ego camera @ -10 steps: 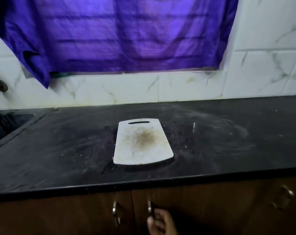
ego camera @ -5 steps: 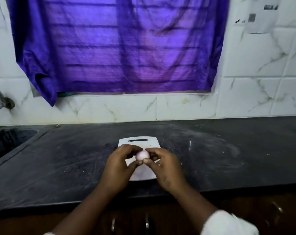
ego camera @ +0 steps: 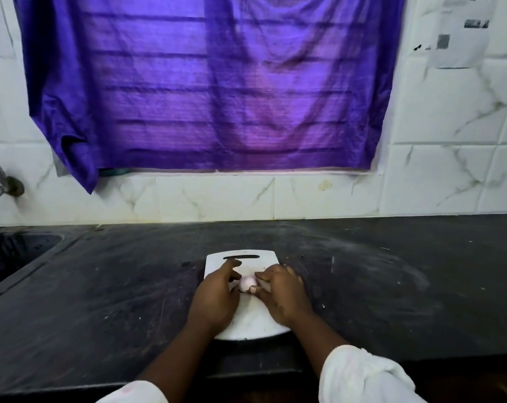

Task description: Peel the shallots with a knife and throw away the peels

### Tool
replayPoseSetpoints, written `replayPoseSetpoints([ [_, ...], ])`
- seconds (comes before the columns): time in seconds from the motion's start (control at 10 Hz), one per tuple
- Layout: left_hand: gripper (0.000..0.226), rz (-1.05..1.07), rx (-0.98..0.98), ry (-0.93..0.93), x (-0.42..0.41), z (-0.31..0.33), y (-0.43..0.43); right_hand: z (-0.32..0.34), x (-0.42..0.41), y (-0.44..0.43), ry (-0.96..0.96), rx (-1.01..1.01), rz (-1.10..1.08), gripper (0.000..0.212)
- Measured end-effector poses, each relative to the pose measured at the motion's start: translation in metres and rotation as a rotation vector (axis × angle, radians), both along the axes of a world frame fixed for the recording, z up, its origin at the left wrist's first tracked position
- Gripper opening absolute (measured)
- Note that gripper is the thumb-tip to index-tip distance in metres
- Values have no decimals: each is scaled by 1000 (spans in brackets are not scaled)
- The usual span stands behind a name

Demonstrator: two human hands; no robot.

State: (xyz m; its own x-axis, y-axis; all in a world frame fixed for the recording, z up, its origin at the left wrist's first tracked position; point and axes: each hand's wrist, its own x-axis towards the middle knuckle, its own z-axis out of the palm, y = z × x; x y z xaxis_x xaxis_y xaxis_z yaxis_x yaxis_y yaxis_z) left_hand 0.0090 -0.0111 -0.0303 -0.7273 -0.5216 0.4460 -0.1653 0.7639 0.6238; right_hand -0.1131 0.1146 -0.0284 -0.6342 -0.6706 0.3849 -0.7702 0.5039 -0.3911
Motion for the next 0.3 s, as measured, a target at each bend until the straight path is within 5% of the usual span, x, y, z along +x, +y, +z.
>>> replayPoseSetpoints([
  [0.1, 62, 30, 51, 27, -1, -4, -6, -3, -6, -3, -47, -56, 6, 58],
  [0.3, 54, 79, 42, 61, -5, -6, -7, -3, -4, -1, -66, -239, -21, 44],
])
